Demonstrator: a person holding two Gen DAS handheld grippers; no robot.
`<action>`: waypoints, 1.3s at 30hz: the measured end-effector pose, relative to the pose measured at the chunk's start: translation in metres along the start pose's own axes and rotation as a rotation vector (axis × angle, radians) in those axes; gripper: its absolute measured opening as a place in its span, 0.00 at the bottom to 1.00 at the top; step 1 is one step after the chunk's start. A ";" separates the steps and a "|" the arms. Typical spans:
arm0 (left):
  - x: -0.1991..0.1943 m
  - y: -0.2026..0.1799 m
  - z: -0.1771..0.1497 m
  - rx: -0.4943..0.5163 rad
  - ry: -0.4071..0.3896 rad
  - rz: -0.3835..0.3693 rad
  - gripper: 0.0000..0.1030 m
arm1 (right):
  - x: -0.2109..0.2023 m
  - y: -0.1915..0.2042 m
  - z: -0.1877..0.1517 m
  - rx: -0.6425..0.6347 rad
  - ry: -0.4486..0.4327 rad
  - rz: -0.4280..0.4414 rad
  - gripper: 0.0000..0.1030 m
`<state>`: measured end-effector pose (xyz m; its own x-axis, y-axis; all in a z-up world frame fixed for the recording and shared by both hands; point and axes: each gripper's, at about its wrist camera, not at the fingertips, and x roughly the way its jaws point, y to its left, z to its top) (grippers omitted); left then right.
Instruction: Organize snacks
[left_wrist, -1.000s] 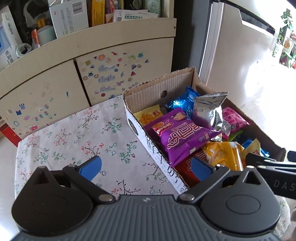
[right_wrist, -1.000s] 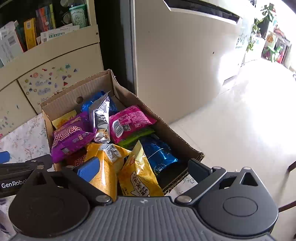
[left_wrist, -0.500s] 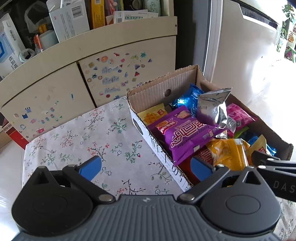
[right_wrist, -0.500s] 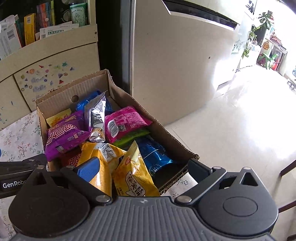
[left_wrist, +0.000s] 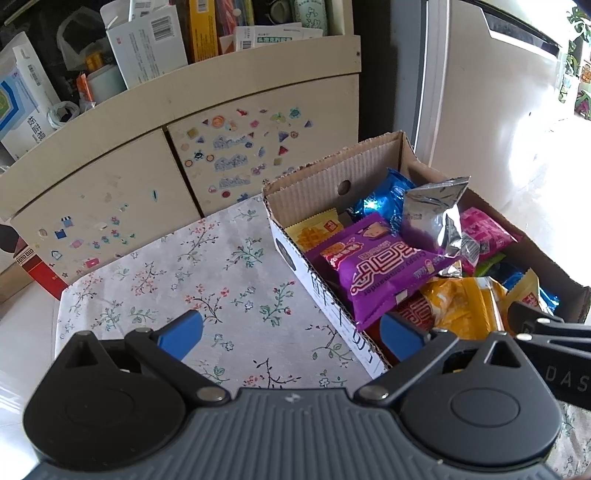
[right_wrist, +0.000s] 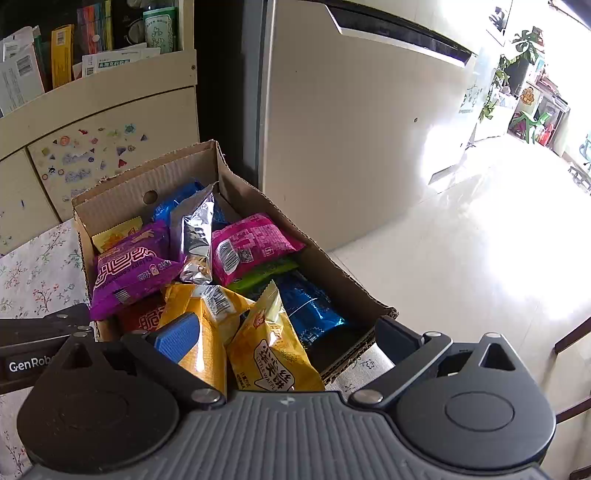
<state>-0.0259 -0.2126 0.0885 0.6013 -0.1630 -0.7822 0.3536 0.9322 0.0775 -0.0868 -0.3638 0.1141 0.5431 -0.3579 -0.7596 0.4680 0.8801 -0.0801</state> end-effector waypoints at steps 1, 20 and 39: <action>-0.001 0.001 0.000 0.001 -0.001 0.001 0.99 | 0.000 0.000 0.000 -0.001 -0.002 0.001 1.00; -0.018 0.014 -0.003 -0.018 -0.015 0.000 0.99 | -0.017 0.003 -0.003 -0.011 -0.033 0.003 1.00; -0.039 0.039 -0.021 -0.064 -0.028 0.006 0.99 | -0.040 0.022 -0.015 -0.040 -0.058 0.038 1.00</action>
<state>-0.0503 -0.1632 0.1086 0.6237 -0.1653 -0.7640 0.3039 0.9518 0.0422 -0.1088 -0.3251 0.1333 0.6004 -0.3403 -0.7237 0.4186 0.9048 -0.0782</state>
